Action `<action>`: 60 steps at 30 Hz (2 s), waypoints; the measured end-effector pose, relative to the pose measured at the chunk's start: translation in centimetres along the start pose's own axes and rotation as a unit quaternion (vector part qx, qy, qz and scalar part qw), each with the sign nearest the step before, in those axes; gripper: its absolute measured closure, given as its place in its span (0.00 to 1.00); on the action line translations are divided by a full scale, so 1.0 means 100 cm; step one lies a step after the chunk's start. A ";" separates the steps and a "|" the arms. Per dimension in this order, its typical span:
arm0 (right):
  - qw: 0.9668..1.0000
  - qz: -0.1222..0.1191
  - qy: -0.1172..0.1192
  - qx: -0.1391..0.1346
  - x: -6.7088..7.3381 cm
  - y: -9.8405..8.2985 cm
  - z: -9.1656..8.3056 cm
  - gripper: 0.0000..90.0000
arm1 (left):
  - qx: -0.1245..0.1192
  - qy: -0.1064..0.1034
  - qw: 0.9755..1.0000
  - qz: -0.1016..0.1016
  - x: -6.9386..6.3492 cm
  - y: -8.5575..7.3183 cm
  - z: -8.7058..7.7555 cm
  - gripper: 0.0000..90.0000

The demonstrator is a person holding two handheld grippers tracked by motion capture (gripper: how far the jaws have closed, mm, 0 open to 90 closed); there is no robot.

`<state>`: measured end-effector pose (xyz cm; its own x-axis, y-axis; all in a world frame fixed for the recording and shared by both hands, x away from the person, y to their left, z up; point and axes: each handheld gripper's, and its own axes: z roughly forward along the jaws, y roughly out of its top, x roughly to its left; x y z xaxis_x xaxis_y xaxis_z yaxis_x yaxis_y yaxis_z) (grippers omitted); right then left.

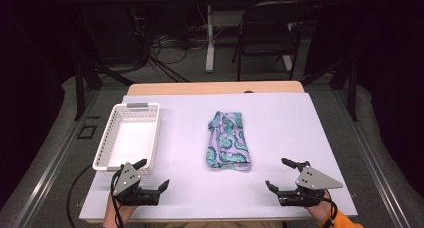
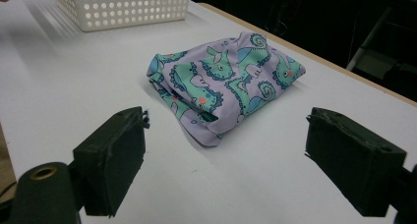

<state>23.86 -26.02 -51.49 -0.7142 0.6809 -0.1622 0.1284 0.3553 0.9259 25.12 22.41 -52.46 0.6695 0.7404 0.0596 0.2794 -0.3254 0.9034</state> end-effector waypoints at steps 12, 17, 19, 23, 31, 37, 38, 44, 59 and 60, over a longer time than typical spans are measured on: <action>1.000 -0.004 0.001 0.000 0.000 0.000 0.001 0.16 | 0.002 -0.011 1.000 0.002 -0.005 0.003 0.003 0.00; 1.000 -0.003 0.001 0.000 0.000 0.000 0.001 0.16 | 0.002 -0.009 1.000 0.008 -0.007 0.005 0.004 0.00; 1.000 -0.001 0.001 0.001 0.001 0.000 0.001 0.16 | 0.002 -0.010 1.000 0.007 -0.008 0.006 0.003 0.00; 1.000 -0.002 -0.003 0.003 0.000 -0.001 0.002 0.16 | 0.003 -0.007 1.000 0.016 -0.013 0.009 0.007 0.00; 1.000 0.000 -0.011 0.005 -0.001 -0.002 0.003 0.16 | 0.004 -0.013 1.000 0.022 -0.019 0.015 0.014 0.00; 1.000 -0.001 -0.009 0.009 0.000 -0.002 0.004 0.16 | 0.006 -0.021 0.999 0.027 -0.025 0.021 0.022 0.00; 1.000 -0.001 -0.009 0.010 0.000 -0.002 0.004 0.16 | 0.006 -0.025 0.999 0.028 -0.027 0.022 0.024 0.00; 1.000 -0.005 -0.008 0.006 0.000 -0.002 0.004 0.16 | 0.008 -0.030 0.999 0.042 -0.033 0.027 0.032 0.00; 1.000 -0.006 0.000 0.011 0.001 -0.001 0.004 0.16 | 0.009 -0.044 0.998 0.048 -0.037 0.042 0.057 0.00; 1.000 -0.006 0.001 0.010 0.001 -0.001 0.004 0.16 | 0.011 -0.044 0.998 0.044 -0.038 0.043 0.059 0.00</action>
<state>24.03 -25.74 -51.77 -0.7168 0.6753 -0.1737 0.1335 0.3774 0.9164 27.83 14.70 -51.34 0.7502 0.6535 0.1002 0.2311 -0.4011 0.8864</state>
